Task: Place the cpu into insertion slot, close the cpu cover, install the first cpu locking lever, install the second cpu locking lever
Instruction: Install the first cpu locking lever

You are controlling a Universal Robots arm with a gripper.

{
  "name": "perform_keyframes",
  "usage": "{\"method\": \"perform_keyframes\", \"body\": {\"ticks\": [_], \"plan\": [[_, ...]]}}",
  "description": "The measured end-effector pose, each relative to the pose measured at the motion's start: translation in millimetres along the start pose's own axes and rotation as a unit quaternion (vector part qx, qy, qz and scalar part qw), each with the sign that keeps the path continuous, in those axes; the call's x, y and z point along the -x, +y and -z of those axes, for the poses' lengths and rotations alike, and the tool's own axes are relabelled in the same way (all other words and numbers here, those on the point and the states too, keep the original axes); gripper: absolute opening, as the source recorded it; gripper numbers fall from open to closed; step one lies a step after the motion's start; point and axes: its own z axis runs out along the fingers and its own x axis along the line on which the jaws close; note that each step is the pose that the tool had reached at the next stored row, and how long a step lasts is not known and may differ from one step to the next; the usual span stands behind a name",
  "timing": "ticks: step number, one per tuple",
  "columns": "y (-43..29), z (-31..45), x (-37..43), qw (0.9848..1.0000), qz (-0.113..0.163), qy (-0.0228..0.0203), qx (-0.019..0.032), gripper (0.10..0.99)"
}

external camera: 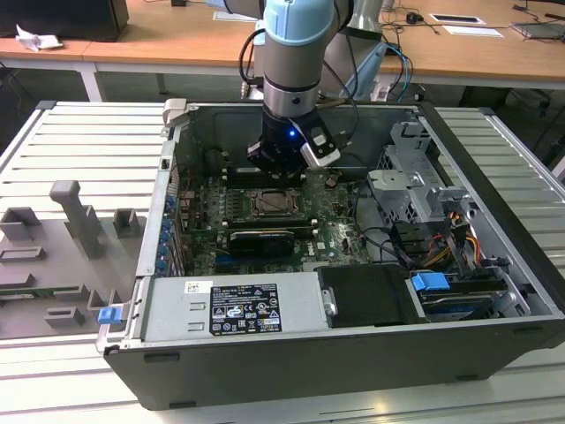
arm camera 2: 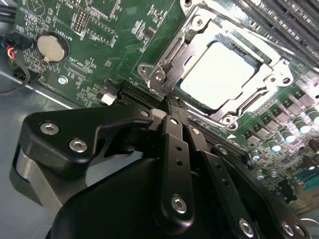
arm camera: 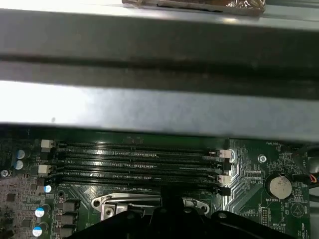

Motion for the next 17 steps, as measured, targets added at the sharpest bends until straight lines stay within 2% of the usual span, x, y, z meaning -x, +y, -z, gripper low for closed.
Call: {"method": "perform_keyframes", "body": {"ticks": [2,17], "plan": [[-3.3,0.5,-0.2,1.0000,0.000,0.0000,0.0001,0.106],[-7.7,1.4,-0.4,1.0000,0.000,0.0000,-0.0001,0.106]]}}
